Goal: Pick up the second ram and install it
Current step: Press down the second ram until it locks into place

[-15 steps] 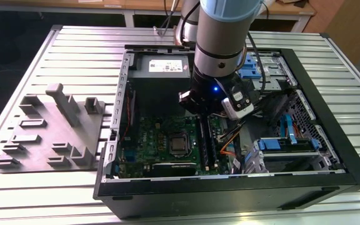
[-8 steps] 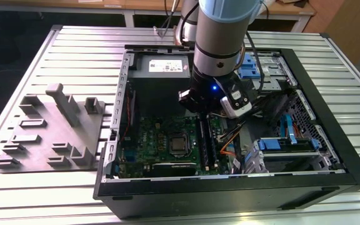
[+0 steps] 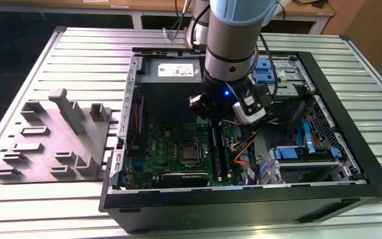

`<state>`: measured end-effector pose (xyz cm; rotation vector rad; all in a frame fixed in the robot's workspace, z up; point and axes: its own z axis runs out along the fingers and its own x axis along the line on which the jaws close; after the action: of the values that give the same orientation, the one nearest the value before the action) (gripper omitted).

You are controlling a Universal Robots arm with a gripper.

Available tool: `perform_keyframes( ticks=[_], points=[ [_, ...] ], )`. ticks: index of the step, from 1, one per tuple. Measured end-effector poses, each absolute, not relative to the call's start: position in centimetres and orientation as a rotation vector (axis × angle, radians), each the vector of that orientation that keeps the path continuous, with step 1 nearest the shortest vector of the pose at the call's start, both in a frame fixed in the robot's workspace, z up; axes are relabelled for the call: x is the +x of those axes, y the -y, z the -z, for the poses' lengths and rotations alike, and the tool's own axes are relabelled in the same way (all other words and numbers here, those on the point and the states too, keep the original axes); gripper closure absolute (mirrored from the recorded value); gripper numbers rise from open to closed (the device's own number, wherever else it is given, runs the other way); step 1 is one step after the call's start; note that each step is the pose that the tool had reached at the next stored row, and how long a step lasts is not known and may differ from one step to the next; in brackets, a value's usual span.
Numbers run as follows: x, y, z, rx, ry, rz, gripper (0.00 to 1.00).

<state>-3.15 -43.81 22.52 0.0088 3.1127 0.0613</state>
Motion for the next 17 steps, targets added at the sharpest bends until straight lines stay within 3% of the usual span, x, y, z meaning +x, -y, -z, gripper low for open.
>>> perform_keyframes(
  ticks=[17],
  points=[
    [-3.15,43.76,-21.99,0.009,-3.113,-0.061,0.90]
  ],
)
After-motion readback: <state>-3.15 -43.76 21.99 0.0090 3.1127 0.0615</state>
